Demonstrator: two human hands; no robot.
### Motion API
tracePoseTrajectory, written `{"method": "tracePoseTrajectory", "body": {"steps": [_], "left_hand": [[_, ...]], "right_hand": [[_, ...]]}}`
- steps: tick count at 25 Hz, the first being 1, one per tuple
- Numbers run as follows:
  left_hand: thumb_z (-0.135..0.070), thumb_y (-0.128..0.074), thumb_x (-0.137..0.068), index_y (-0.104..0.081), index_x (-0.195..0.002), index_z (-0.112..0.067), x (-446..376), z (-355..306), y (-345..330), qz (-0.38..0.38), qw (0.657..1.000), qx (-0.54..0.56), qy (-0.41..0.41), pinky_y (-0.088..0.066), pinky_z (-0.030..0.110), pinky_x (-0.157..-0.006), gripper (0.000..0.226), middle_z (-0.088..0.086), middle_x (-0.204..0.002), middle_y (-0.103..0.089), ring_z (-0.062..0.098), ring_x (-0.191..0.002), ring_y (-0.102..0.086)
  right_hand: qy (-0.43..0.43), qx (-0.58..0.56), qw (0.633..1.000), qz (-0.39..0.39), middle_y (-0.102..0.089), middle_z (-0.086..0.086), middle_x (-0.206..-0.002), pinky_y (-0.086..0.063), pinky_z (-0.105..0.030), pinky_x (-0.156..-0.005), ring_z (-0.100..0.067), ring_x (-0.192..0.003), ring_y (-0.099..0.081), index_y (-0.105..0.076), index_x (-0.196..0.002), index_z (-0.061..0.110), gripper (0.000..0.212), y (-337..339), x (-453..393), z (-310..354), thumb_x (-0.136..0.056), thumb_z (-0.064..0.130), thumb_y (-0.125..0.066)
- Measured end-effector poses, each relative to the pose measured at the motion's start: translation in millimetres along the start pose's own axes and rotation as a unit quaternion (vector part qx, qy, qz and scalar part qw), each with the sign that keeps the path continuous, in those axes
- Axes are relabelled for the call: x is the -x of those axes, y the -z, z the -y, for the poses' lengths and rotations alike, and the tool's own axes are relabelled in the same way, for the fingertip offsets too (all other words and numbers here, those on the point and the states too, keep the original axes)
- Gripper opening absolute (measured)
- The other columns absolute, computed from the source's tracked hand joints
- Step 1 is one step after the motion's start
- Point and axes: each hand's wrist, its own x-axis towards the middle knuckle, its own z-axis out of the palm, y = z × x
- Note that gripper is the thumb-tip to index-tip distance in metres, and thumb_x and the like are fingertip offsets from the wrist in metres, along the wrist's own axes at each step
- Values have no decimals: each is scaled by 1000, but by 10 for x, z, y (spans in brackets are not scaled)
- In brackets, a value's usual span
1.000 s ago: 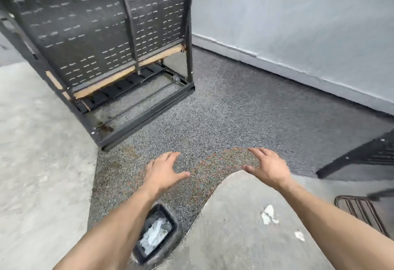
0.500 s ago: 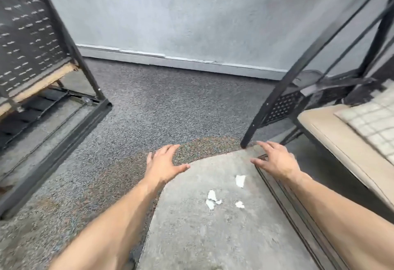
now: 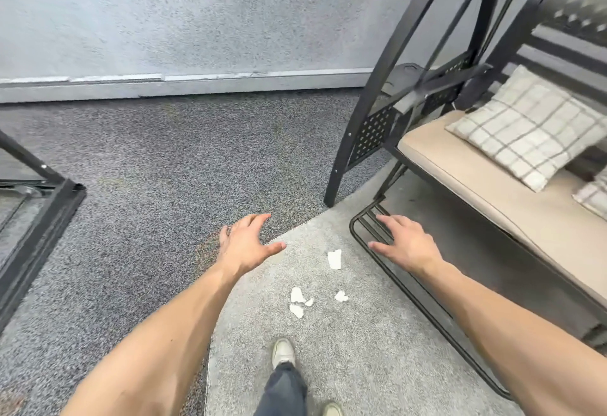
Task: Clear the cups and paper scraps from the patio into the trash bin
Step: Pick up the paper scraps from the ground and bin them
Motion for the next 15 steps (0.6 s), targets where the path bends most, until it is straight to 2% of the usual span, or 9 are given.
{"method": "tracePoseTrajectory", "body": {"steps": [8, 11, 15], "left_hand": [[-74, -56, -74, -28, -145, -42, -786, 185, -213, 42, 998, 4, -38, -5, 60, -116, 83, -4, -158, -28, 18, -142, -31], [-75, -54, -75, -32, -144, -42, -891, 273, -495, 50, 997, 0, -52, -10, 59, -116, 79, -6, -156, -32, 18, -140, -33], [-72, -56, -78, -34, -143, -43, -1049, 498, -1204, 76, 997, -17, -23, -12, 51, -115, 74, -6, -155, -32, 18, -141, -31]], "right_hand": [[-24, -2, 1000, -3, -36, 1, -151, -34, -51, -106, -23, -138, -33, -32, -144, 38, 73, -207, -610, 230, -80, 66, -56], [-12, -1, 1000, 17, -35, 0, -152, -35, -51, -109, -23, -138, -33, -31, -145, 37, 74, -550, -844, 193, -82, 65, -55], [6, -3, 998, 54, -36, 0, -152, -36, -50, -108, -24, -137, -34, -30, -145, 36, 74, -1331, -1276, -39, -82, 66, -54]]}}
